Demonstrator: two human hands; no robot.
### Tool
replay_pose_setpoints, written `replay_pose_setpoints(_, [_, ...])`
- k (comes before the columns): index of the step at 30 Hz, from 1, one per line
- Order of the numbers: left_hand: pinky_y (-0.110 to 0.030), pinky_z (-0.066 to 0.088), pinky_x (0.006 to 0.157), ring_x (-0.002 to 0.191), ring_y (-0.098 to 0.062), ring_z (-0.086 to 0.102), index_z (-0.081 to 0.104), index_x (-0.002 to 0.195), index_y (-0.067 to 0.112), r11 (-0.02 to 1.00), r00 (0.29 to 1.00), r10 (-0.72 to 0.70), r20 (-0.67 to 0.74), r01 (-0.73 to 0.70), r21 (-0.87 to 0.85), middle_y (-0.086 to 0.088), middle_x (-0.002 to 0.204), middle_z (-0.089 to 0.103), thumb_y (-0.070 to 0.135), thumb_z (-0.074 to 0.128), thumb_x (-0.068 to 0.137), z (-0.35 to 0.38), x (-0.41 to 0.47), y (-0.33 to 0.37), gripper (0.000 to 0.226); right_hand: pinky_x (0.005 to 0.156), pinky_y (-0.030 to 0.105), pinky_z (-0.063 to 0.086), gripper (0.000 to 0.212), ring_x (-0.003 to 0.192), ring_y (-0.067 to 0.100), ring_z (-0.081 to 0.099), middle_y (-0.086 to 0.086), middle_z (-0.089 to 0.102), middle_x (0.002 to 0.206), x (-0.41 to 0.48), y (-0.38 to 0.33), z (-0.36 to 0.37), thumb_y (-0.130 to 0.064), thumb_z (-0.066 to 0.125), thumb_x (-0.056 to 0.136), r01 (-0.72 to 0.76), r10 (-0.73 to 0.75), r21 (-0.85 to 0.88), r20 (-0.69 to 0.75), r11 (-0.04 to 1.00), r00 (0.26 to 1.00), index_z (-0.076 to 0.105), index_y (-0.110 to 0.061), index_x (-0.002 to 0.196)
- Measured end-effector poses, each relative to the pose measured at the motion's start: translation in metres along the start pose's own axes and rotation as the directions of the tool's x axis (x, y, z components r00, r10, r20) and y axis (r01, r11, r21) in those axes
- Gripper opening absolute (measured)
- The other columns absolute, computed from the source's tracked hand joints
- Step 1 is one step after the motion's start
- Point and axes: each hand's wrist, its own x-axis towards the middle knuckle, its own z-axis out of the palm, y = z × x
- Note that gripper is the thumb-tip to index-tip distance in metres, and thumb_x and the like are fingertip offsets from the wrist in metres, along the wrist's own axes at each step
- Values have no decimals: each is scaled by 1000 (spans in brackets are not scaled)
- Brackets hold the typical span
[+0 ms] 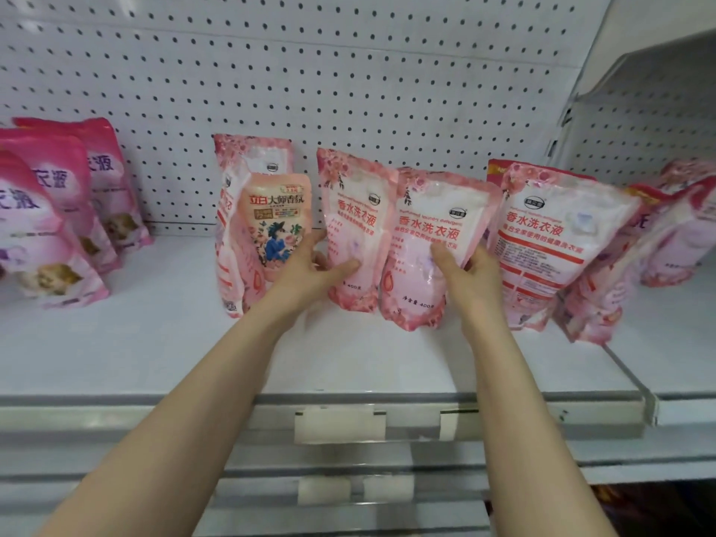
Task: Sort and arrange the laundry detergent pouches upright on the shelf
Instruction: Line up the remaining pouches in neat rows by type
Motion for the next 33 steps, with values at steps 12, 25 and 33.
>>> replay_pose_setpoints(12, [-21, 52, 73, 93, -3, 63, 48, 129, 17, 989, 998, 54, -35, -58, -134, 9, 109, 65, 13, 72, 82, 6, -1, 6, 53, 86, 14, 48, 41, 97, -4, 62, -16, 67, 107, -11, -42, -34, -26, 78, 81, 271, -280, -76, -132, 959, 951, 60, -23, 117])
replay_pose_setpoints(25, [-44, 59, 79, 83, -11, 72, 73, 99, 19, 980, 970, 187, -152, -195, -41, 4, 91, 76, 32, 67, 88, 9, -57, 16, 19, 82, 22, 40, 19, 86, 8, 58, 1, 75, 98, -16, -97, -36, -26, 73, 87, 349, -425, -484, -54, 802, 903, 78, -12, 99])
replay_pose_setpoints(33, [-46, 58, 82, 87, -13, 72, 74, 97, 23, 954, 967, 232, -104, -247, -170, 7, 92, 76, 32, 70, 85, -53, -116, 26, 15, 93, 41, 53, 19, 91, 12, 66, -8, 72, 86, -79, -138, -17, -30, 76, 83, 268, -359, -453, -126, 850, 925, 78, -16, 96])
